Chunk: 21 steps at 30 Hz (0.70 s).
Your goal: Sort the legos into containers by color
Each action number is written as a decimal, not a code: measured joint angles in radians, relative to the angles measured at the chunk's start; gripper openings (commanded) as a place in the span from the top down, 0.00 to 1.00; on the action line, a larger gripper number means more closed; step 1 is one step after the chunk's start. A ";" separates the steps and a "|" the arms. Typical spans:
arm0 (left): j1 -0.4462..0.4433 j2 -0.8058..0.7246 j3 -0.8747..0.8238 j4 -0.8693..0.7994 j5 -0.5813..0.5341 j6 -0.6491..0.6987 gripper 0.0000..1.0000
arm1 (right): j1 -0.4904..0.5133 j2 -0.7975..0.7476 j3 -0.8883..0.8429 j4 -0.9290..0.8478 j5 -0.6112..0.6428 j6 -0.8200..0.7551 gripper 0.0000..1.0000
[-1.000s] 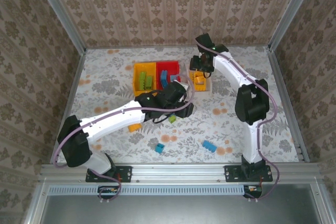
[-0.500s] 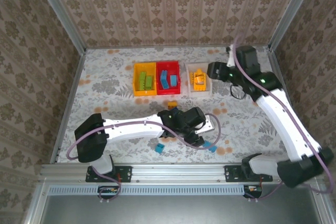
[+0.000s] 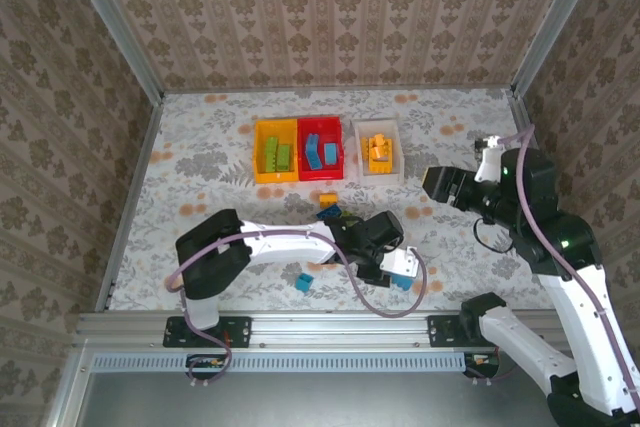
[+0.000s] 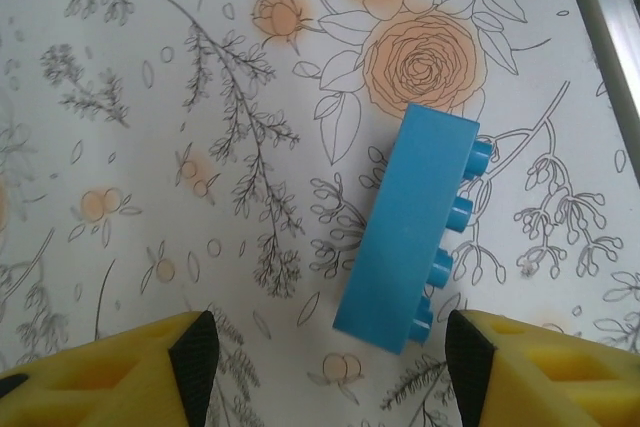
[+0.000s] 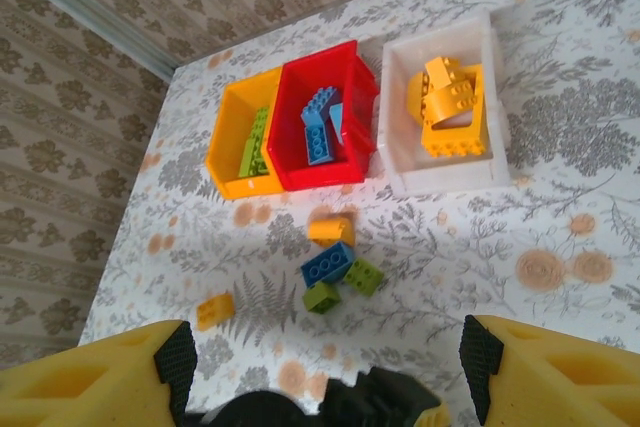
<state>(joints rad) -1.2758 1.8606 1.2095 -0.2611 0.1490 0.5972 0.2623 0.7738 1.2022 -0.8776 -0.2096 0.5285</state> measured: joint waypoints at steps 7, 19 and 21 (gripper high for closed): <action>-0.006 0.012 0.049 -0.015 0.042 0.041 0.36 | 0.000 -0.014 0.000 -0.049 -0.009 0.021 0.27; -0.026 0.072 0.088 -0.063 0.093 0.043 0.40 | 0.000 -0.013 -0.009 -0.048 -0.014 0.034 0.27; -0.026 0.090 0.094 -0.067 0.095 0.043 0.44 | 0.000 -0.013 -0.010 -0.047 -0.015 0.034 0.27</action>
<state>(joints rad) -1.3022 1.9511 1.3037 -0.3283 0.2440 0.6403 0.2623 0.7609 1.1927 -0.9249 -0.2249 0.5625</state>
